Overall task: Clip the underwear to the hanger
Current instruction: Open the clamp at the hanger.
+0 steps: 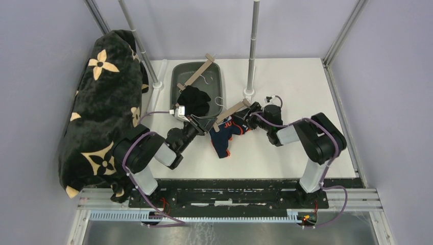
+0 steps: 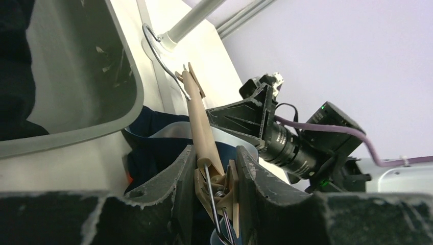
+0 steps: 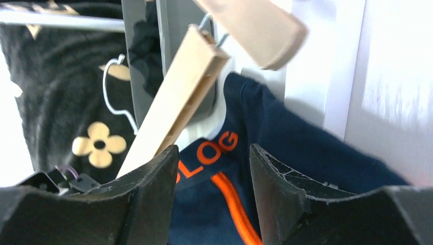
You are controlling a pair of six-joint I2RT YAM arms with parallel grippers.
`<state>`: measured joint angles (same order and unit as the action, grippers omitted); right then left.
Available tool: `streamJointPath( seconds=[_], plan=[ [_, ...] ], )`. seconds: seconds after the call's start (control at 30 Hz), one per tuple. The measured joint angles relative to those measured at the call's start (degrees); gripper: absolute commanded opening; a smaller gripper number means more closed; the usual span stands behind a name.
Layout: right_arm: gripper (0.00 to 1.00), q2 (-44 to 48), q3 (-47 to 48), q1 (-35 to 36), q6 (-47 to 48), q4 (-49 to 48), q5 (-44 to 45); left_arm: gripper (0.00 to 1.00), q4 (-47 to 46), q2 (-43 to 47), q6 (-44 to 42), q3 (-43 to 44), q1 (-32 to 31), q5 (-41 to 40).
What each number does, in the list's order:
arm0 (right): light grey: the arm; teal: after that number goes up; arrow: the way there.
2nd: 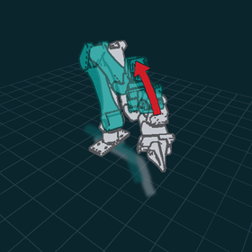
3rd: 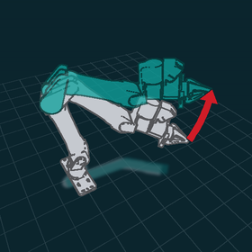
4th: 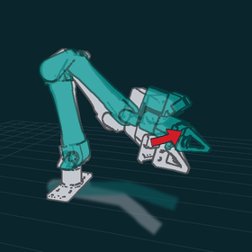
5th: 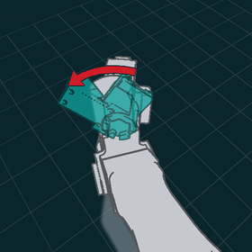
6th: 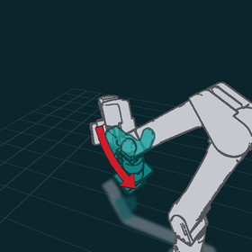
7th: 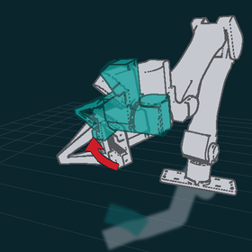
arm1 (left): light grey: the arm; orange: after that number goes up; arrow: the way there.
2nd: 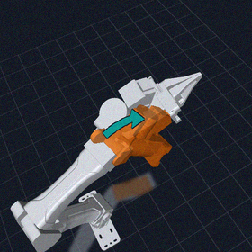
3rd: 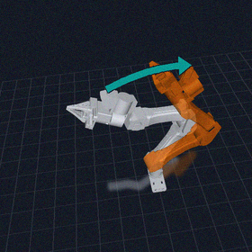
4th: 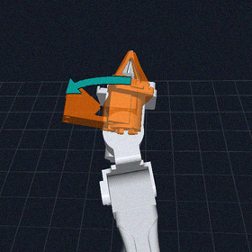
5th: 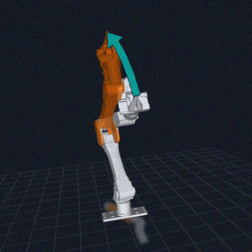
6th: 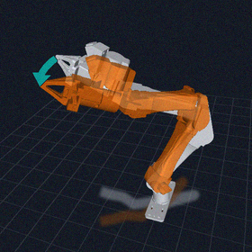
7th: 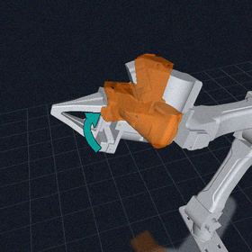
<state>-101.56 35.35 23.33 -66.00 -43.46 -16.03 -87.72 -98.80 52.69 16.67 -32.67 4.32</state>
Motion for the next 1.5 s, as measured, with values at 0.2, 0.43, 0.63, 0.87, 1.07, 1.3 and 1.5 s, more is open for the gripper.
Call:
streamJointPath(
  seconds=[0.2, 0.43, 0.63, 0.87, 1.07, 1.3, 1.5],
  plan=[
    [0.58, -10.4, 0.0, -0.1, -8.4, -18.3, 2.5, 0.21, 0.0, 0.2, 0.0, 0.0, -0.1, -0.9],
    [0.57, -12.9, -0.3, -0.2, -12.0, -29.8, 4.3, 0.15, 0.0, 0.4, 0.0, 0.0, -0.3, -1.0],
    [0.57, -12.3, -1.4, -0.2, -12.5, -32.1, 4.5, 0.03, 0.0, 0.4, 0.0, 0.2, -0.3, -1.2],
    [0.58, -10.2, -1.4, -0.2, -13.0, -33.3, 3.9, 0.03, 0.0, 0.4, 0.1, 0.8, -0.3, -1.2],
    [0.57, -9.9, 0.3, -0.2, -13.8, -33.9, 2.4, 0.03, 0.0, 0.4, 0.1, 1.1, -0.3, -1.2],
    [0.46, -11.4, 3.2, -0.3, -14.6, -33.9, 1.2, 0.03, 0.0, 0.4, 0.1, 1.9, -0.3, -0.9],
    [0.37, -12.9, 5.6, -0.3, -15.2, -33.9, 0.0, 0.03, 0.0, 0.4, 0.1, 3.0, -0.3, 0.9]
  ],
)
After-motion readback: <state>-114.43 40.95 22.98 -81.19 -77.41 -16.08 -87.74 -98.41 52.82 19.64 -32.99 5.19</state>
